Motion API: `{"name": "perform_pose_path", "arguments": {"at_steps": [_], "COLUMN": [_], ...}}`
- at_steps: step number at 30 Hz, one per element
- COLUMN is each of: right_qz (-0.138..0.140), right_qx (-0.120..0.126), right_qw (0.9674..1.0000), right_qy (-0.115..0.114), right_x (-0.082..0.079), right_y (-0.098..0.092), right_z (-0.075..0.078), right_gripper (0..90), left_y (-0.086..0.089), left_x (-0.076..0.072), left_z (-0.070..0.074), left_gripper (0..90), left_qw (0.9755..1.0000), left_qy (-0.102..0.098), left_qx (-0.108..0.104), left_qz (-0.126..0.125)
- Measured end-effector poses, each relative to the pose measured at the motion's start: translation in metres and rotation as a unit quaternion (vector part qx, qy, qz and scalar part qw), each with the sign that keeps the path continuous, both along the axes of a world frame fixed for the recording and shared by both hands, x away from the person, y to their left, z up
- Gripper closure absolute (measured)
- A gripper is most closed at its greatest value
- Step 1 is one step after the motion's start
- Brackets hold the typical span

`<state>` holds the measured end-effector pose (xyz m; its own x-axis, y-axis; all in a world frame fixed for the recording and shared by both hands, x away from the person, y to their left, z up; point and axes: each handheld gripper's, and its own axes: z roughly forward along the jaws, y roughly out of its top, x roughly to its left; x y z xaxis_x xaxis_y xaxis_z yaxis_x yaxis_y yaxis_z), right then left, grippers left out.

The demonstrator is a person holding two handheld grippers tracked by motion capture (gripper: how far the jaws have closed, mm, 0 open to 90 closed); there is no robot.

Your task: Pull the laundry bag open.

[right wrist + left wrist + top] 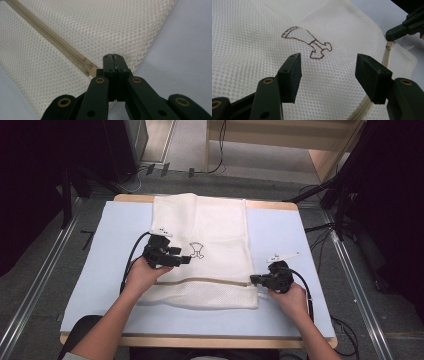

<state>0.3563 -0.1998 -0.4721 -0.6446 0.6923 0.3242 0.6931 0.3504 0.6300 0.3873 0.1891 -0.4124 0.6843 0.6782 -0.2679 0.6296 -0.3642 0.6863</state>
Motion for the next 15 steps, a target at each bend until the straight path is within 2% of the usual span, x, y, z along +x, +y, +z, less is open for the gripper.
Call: {"name": "perform_pose_path", "arguments": {"at_steps": [3, 5, 11, 15], "right_qz": [0.0, 0.003, 0.017, 0.023], "right_qx": [0.003, 0.011, -0.002, -0.007], "right_qw": [1.0, 0.9999, 0.9998, 0.9996], "right_qy": [-0.004, 0.001, -0.002, -0.011], "right_x": [-0.002, -0.003, -0.009, -0.012], "right_y": [0.0, 0.001, 0.008, 0.012], "right_z": [-0.001, -0.001, 0.002, 0.004], "right_gripper": [90.0, 90.0, 90.0, 90.0], "left_y": [-0.005, -0.007, -0.013, -0.019], "left_x": [0.002, 0.003, 0.005, 0.004], "left_z": [-0.001, -0.002, -0.004, -0.006], "left_gripper": [39.5, 39.6, 40.4, 41.0], "left_qw": [1.0, 0.9999, 0.9996, 0.9994], "left_qy": [0.004, 0.007, 0.018, 0.021], "left_qx": [0.0, 0.0, -0.015, -0.006], "left_qz": [-0.004, -0.008, -0.015, -0.025]}}
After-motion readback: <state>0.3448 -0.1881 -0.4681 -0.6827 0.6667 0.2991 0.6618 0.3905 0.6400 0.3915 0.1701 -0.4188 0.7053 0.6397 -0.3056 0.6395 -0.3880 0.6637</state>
